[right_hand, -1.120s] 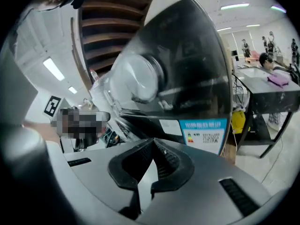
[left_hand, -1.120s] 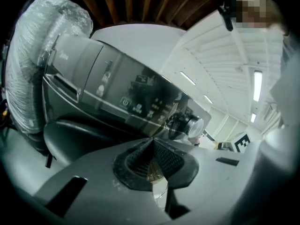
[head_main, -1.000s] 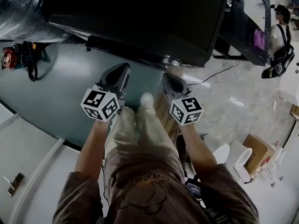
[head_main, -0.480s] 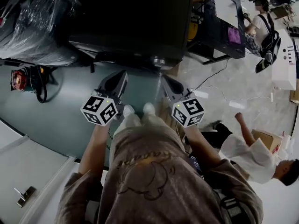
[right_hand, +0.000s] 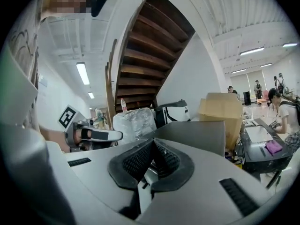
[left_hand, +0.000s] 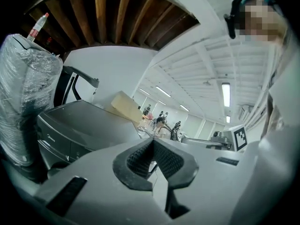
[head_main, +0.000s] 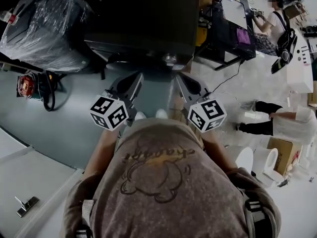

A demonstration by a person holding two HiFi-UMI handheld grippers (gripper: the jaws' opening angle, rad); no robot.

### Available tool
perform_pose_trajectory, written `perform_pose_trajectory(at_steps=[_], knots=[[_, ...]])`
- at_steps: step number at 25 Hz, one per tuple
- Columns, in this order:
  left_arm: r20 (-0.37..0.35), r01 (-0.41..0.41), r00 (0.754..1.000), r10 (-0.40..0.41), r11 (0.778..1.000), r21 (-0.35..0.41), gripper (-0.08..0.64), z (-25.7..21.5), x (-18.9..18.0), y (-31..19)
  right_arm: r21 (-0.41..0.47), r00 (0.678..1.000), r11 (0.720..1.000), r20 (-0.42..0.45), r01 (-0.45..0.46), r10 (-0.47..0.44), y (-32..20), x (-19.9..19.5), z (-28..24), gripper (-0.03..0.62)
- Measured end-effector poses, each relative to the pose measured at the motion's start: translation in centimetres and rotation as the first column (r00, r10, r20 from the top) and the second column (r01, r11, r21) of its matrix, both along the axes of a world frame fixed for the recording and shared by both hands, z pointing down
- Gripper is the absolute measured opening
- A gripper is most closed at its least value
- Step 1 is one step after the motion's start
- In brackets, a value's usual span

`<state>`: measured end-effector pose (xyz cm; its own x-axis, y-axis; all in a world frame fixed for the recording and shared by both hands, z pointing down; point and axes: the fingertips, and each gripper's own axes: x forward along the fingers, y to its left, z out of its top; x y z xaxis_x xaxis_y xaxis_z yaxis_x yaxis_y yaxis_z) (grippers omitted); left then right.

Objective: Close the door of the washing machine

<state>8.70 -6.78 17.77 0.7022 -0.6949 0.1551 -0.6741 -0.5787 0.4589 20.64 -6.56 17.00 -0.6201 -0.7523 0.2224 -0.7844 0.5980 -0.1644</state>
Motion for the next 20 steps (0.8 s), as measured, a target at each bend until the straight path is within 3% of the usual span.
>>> perform_pose_trajectory(at_steps=[5,13,20], knots=[[0.006,-0.004,1.000,0.004,0.999,0.039,0.003,-1.5,-1.2,1.3,0.058,1.000,0.998,-0.006,-0.012,0.013,0.8,-0.9,-1.6,-0.002],[0.105,0.044,0.992,-0.066,0.980,0.194,0.003,-2.2,-3.0,1.2,0.112,1.000,0.994,0.014,-0.013,0.012,1.4,-1.6,-1.5,-0.002],[0.097,0.102,0.988,-0.124,0.973,0.207,0.003,-0.5,-3.4,1.2,0.119,1.000,0.993,0.017,-0.019,0.017,0.8,-1.4,-0.1,-0.002]])
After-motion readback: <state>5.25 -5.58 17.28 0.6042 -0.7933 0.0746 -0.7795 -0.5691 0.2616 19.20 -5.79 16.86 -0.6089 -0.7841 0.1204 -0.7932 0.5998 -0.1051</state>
